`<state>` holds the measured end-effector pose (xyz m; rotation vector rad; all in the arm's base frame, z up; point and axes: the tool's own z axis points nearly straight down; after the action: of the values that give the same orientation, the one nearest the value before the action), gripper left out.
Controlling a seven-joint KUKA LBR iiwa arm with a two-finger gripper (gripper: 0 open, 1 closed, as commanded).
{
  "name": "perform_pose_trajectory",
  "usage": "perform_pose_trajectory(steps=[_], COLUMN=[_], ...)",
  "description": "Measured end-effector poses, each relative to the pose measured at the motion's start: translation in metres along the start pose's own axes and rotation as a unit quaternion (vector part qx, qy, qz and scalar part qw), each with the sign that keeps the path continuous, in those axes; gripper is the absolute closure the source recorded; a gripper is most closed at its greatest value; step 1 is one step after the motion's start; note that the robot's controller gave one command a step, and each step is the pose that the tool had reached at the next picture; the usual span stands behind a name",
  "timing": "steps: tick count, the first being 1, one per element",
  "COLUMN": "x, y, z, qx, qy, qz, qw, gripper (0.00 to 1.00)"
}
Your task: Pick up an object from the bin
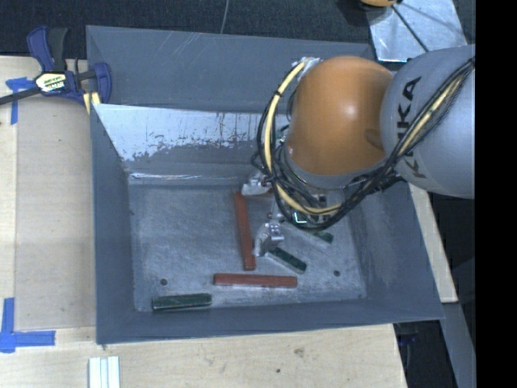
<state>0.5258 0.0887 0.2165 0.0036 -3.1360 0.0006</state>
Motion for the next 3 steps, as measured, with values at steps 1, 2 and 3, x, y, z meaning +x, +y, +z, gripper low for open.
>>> perform_pose_trajectory(steps=[1, 2, 3], x=[-0.002, -0.003, 0.022], y=[0.000, 0.003, 0.006], z=[-0.004, 0.049, 0.119], qx=[-0.001, -0.001, -0.001], qy=[-0.0042, -0.0074, -0.0058], qz=[0.001, -0.022, -0.029], qw=[1.0000, 0.9997, 0.9996], gripper=[0.00, 0.00, 0.00])
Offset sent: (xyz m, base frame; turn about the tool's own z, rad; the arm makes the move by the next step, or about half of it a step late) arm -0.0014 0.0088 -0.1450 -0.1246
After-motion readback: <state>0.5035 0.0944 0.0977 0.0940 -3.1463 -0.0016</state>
